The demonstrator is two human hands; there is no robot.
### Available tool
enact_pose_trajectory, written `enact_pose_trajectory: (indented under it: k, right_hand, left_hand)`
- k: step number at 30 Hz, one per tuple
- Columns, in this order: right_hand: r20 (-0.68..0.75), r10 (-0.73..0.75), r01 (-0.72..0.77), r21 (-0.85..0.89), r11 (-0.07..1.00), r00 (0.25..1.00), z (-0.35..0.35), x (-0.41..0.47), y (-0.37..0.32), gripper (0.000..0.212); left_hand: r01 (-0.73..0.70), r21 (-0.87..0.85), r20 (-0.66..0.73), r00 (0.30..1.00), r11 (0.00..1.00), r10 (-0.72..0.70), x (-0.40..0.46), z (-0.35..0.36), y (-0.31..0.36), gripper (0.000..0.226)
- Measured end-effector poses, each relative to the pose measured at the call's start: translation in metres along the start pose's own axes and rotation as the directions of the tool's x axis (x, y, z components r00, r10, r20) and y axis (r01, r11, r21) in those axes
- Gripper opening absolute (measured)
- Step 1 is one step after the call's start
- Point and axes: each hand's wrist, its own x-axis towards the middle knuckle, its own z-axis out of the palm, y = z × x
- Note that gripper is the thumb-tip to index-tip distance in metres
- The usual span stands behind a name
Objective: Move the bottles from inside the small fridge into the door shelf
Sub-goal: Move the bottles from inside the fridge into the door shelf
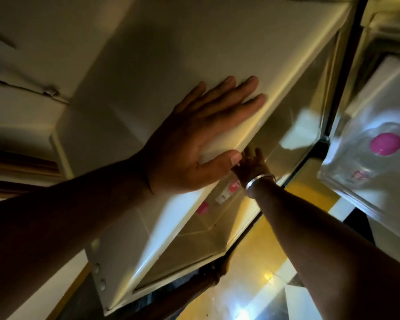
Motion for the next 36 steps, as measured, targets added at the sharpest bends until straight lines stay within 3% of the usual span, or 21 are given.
enact_pose_trajectory:
  k: [2,6,11,14,18,19,20,22,27,30,32,34,36]
  right_hand:
    - [0.103,-0.038,0.037,0.007,0.999,0.994,0.004,-0.014,0.023,0.059]
    - [0.171,-0.110,0.094,0.098,0.991,0.979,-0.001,-0.046,0.039,0.057]
    - [0.291,-0.046,-0.080,0.408,0.909,0.956,-0.021,-0.115,0.035,0.066]
    - [0.285,0.132,-0.290,0.636,0.715,0.949,-0.043,-0.148,0.010,0.049]
    - [0.378,0.393,-0.541,0.667,0.513,0.838,-0.085,-0.193,0.014,0.045]
    - [0.368,0.584,-0.659,0.622,0.424,0.723,-0.135,-0.249,0.032,0.046]
    - [0.348,0.663,-0.703,0.594,0.391,0.663,-0.151,-0.267,0.034,0.045]
    - [0.320,0.696,-0.725,0.548,0.418,0.643,-0.163,-0.285,0.045,0.042]
    - [0.072,0.662,-0.654,0.268,0.708,0.746,-0.191,-0.320,0.061,0.018]
    - [-0.056,0.687,-0.634,0.336,0.697,0.725,-0.210,-0.327,0.071,0.011]
    - [-0.134,0.723,-0.636,0.387,0.668,0.678,-0.212,-0.321,0.075,0.018]
    - [-0.059,0.773,-0.685,0.424,0.592,0.632,-0.214,-0.309,0.077,0.026]
    - [-0.049,0.773,-0.709,0.367,0.603,0.633,-0.210,-0.297,0.083,0.029]
  left_hand:
    - [-0.004,-0.004,-0.008,1.000,1.000,0.004,0.000,0.001,-0.001,0.069]
    - [-0.003,-0.004,0.002,1.000,1.000,0.003,0.000,0.001,-0.002,0.069]
    - [-0.019,0.035,0.018,1.000,0.999,0.019,0.006,-0.001,0.000,0.070]
    - [-0.010,0.068,0.060,0.998,0.998,0.006,0.001,-0.001,-0.004,0.072]
    - [-0.019,0.033,0.040,0.999,0.999,0.018,0.011,-0.003,0.002,0.074]
    - [-0.139,-0.033,-0.024,0.990,0.990,0.139,0.026,-0.025,0.027,0.074]
    - [-0.158,-0.006,-0.026,0.987,0.987,0.158,0.028,-0.029,0.032,0.073]
    - [-0.134,0.009,-0.009,0.991,0.991,0.134,0.035,-0.026,0.033,0.073]
    - [-0.065,0.016,-0.017,0.998,0.998,0.065,0.020,-0.009,0.016,0.074]
    - [-0.060,0.041,0.007,0.998,0.997,0.060,0.019,-0.003,0.014,0.074]
    - [-0.044,0.062,0.010,0.999,0.997,0.044,0.013,0.000,0.010,0.074]
    - [-0.029,0.074,0.037,0.999,0.997,0.027,0.009,0.002,0.006,0.073]
    - [-0.037,0.082,0.037,0.999,0.996,0.034,0.004,0.004,0.008,0.073]
